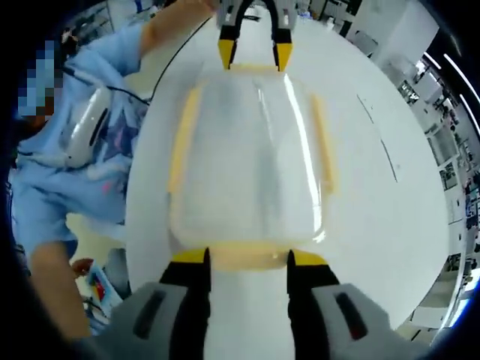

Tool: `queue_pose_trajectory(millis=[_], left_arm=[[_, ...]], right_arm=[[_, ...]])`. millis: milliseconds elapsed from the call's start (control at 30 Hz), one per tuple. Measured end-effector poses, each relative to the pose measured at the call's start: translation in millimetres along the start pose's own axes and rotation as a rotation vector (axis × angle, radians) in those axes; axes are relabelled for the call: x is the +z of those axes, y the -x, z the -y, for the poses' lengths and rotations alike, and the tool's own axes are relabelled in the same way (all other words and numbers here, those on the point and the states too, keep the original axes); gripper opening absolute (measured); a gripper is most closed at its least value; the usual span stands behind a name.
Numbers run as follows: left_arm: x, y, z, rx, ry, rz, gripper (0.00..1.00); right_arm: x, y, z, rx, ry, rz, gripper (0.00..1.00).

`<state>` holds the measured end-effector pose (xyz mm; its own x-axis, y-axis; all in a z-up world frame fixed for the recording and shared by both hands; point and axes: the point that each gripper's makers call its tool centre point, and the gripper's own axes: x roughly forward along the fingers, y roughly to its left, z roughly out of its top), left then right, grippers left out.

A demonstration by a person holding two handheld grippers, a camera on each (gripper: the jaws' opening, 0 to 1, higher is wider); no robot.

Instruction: Snap each plastic latch of the storage box into its locked position after aligning the lid with the box until every specified latch is closed and the lid sits flush.

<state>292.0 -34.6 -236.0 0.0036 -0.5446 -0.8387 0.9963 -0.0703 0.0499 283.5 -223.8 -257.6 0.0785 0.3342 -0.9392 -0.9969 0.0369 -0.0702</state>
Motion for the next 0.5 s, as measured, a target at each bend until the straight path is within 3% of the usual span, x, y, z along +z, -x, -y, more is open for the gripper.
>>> queue_pose_trajectory(millis=[500], left_arm=[[-25.3, 18, 10.9, 0.022, 0.042, -0.006, 0.38]], right_arm=[[29.9, -8, -1, 0.018, 0.035, 0.016, 0.38]])
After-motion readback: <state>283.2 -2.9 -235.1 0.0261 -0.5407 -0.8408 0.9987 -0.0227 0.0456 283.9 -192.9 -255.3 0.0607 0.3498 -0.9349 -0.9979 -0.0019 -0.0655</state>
